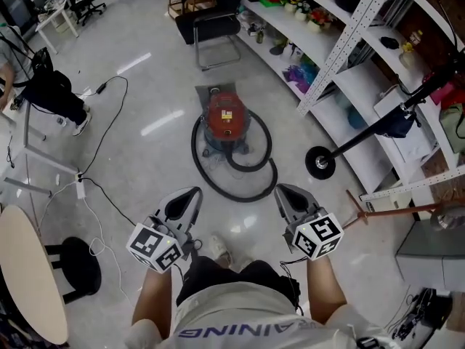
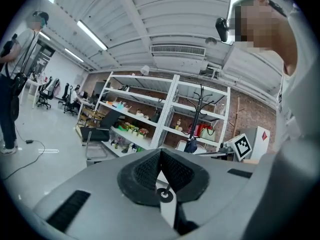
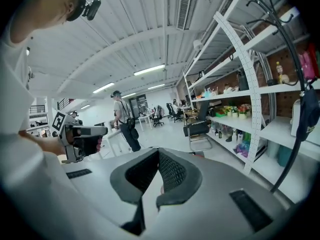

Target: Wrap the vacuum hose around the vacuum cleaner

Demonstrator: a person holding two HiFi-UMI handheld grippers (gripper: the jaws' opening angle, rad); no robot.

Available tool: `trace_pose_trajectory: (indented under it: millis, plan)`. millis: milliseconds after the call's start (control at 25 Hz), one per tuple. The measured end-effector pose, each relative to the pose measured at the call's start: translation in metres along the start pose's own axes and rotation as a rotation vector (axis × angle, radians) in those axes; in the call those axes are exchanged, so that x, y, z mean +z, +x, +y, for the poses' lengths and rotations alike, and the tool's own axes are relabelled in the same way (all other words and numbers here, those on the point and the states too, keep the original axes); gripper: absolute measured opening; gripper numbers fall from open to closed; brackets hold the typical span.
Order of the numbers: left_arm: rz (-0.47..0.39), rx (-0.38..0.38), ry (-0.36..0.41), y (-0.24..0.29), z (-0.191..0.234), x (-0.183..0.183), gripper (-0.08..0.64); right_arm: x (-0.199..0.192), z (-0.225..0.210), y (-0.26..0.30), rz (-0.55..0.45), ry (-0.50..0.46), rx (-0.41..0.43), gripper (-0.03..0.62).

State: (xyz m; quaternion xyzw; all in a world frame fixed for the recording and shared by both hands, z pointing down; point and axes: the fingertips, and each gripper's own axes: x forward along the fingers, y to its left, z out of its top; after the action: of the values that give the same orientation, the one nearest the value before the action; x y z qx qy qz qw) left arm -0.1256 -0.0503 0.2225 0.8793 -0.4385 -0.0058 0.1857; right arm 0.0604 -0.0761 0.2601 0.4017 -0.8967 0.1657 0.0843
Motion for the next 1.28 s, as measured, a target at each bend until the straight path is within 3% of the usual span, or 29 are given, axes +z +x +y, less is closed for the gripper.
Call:
trace_pose_trajectory:
  millis: [200,720,1040,1280]
  plan:
    - [-0.010,-0.028,0.008,-0.015,-0.059,-0.006,0.017,0.013,0.007,-0.063,-0.035,-0.025,-0.031,0.011]
    - [-0.044,-0.058,0.122,-0.070,-0.186,0.014,0.017,0.043,0.031,-0.212,-0.179,-0.058,-0.103,0.011]
    - [-0.040,-0.090,0.180,-0.089,-0.206,0.024,0.017,0.053,0.055,-0.243,-0.216,-0.083,-0.125,0.010]
    - [-0.052,-0.101,0.185,-0.122,-0.181,0.033,0.017,0.048,0.082,-0.224,-0.197,-0.066,-0.169,0.011]
